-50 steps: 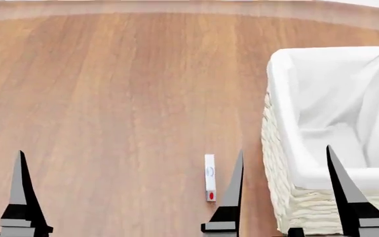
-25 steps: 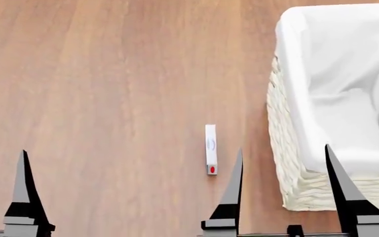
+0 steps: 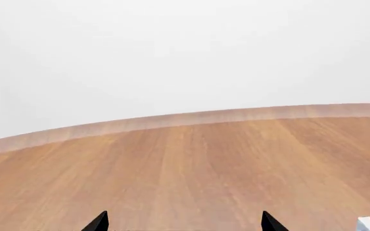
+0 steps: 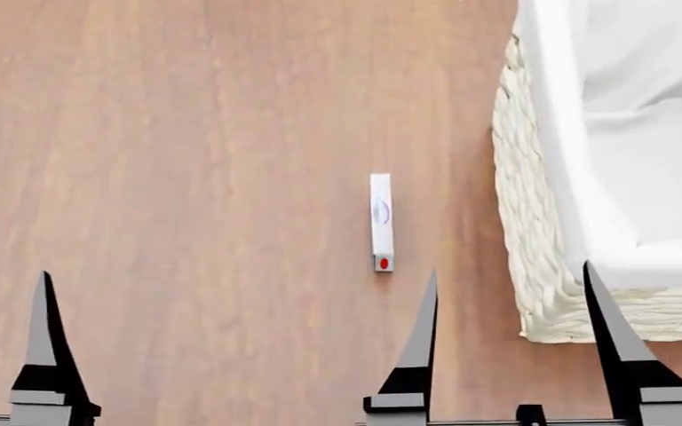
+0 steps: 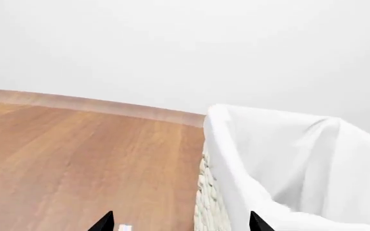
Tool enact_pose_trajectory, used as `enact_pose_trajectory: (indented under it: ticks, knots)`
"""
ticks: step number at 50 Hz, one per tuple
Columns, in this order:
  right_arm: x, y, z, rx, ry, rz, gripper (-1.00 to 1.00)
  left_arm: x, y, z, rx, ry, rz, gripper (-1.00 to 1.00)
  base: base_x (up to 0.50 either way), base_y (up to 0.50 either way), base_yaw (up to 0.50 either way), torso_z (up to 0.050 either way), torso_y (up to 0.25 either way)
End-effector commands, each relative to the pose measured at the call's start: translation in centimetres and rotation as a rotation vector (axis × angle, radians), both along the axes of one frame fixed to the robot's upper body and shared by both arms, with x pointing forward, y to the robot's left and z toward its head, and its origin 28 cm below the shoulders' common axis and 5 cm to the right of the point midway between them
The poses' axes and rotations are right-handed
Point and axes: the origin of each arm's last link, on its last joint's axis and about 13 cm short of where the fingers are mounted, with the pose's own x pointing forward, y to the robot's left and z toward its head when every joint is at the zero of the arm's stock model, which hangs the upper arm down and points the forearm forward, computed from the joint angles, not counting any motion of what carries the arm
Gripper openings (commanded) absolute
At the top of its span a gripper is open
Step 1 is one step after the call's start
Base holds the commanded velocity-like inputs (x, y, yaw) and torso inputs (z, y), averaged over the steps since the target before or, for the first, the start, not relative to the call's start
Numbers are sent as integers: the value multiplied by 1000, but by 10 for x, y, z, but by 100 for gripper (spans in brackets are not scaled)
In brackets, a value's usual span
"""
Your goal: Pick up the alphabet soup and the cream cheese box, and put them in the basket.
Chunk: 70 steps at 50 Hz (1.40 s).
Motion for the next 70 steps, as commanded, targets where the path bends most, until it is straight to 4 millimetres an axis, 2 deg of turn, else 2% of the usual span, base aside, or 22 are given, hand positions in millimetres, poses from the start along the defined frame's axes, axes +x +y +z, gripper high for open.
enact_pose_trajectory:
  ticks: [1, 43, 70]
  knots:
    - [1, 1, -1, -2, 5, 1, 100, -1, 0, 1, -6, -14, -1, 100, 0, 0, 0, 0, 0]
    - [0, -1, -7, 12, 24, -1, 100, -1, -2, 0, -1, -12, -15, 100, 0, 0, -113, 0, 0]
    - [-1, -1, -1, 7, 28, -4, 100, -1, -2, -1, -6, -9, -15, 100, 0, 0, -210, 0, 0]
